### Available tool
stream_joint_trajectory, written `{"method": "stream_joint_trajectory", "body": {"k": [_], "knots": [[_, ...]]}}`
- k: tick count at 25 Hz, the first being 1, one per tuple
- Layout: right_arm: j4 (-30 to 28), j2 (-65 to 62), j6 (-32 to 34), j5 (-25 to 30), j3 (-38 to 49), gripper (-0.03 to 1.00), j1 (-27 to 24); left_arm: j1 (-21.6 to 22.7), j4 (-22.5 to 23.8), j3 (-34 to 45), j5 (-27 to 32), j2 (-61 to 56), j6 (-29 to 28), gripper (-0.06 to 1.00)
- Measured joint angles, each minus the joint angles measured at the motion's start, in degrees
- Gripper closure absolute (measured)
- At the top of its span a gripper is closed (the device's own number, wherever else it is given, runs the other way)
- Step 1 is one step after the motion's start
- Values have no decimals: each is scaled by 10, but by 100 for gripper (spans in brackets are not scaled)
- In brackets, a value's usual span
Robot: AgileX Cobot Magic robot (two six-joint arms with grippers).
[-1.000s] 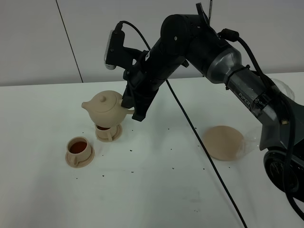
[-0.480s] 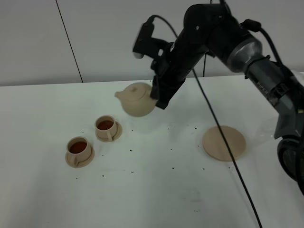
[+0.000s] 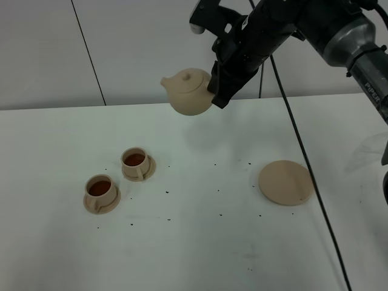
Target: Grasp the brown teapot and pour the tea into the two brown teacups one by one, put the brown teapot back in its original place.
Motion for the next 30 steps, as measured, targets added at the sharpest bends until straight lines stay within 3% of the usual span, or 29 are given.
{"method": "stream_joint_trajectory", "body": {"k": [16,30], "knots": [[2,-2,20,0,0,87,-16,0,0,0,0,0,0,68],[36,21,9,0,0,87,-19,0,0,0,0,0,0,68]]}}
